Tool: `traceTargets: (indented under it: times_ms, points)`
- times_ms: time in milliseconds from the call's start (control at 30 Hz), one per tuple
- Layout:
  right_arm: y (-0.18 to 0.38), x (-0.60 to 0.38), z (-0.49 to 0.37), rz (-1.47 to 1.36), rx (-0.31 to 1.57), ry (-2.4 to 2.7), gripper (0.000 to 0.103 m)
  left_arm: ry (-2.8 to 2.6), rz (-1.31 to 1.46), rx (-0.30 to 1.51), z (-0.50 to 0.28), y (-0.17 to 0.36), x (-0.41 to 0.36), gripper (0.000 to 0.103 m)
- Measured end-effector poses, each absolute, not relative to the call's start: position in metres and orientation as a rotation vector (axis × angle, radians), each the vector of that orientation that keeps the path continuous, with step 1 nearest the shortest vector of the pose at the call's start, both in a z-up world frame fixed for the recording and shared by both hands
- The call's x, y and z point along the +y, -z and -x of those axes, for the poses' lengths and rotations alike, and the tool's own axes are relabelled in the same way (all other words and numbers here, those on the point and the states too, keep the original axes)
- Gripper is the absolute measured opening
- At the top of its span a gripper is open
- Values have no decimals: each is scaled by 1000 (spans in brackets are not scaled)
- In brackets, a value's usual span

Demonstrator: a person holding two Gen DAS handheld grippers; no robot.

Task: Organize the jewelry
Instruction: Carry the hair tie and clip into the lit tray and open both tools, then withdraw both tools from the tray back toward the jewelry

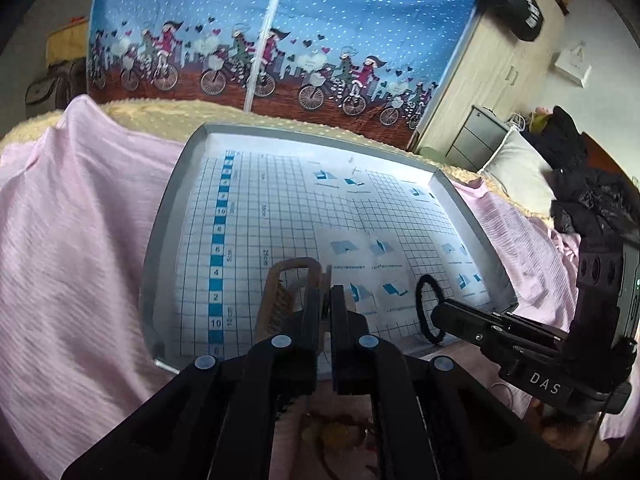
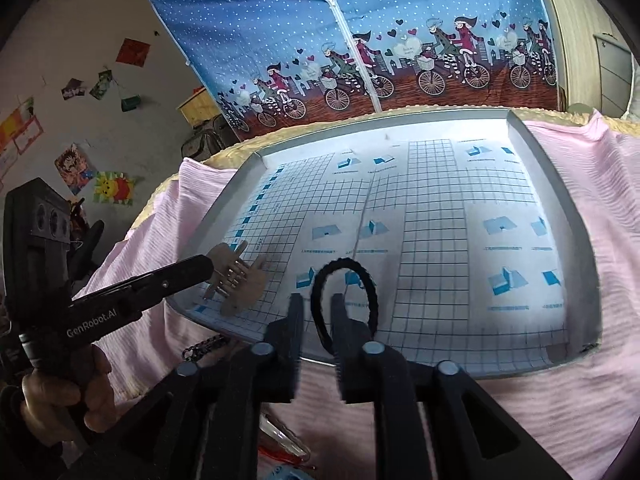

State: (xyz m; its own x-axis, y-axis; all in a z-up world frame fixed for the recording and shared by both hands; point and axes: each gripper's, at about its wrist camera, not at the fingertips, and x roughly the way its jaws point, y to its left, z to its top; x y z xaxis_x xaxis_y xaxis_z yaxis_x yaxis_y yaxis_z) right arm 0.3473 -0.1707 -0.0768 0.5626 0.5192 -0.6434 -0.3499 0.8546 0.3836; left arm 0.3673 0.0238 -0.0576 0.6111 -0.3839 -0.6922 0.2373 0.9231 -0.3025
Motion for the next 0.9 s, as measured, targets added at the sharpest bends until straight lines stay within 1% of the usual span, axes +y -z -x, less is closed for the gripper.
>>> traceTargets:
  times_ms: [33, 67, 100, 133, 167, 233, 267, 300, 333, 400, 433, 567, 667, 767, 900]
  points:
    - [73, -174, -344, -223, 819, -506, 33, 354, 211, 853, -365, 56, 28, 14]
    - [69, -176, -340, -221, 809, -489, 38, 349, 236, 853, -362, 53, 32, 26]
    - [64, -180, -335, -217, 796, -474, 46, 345, 262, 844, -359, 49, 36, 34]
    - [59, -184, -329, -211, 781, -458, 52, 341, 293, 827, -351, 44, 42, 52]
    - [53, -186, -322, -204, 766, -443, 55, 340, 317, 811, -344, 37, 47, 71]
    - [40, -193, -305, -185, 723, -412, 72, 331, 330, 779, -330, 21, 52, 90]
    - [32, -196, -295, -179, 697, -403, 76, 322, 320, 749, -321, 12, 52, 94]
    - [24, -197, -287, -174, 672, -401, 85, 314, 302, 715, -312, 1, 51, 97]
    - [16, -198, -280, -167, 650, -400, 93, 307, 275, 672, -300, -9, 49, 101]
    - [-1, -201, -257, -150, 582, -389, 102, 302, 226, 598, -275, -25, 44, 101]
    - [-8, -202, -246, -140, 551, -390, 103, 295, 192, 564, -260, -32, 41, 101]
    - [-27, -199, -203, -78, 456, -383, 103, 277, 61, 477, -209, -49, 22, 101]
    - [-31, -198, -170, -53, 413, -355, 103, 278, 49, 457, -176, -48, 15, 101]
    - [-29, -198, -140, -35, 406, -336, 103, 282, 32, 453, -142, -42, 9, 101]
    - [-23, -203, -109, -49, 441, -330, 103, 286, -4, 467, -110, -36, 3, 101]
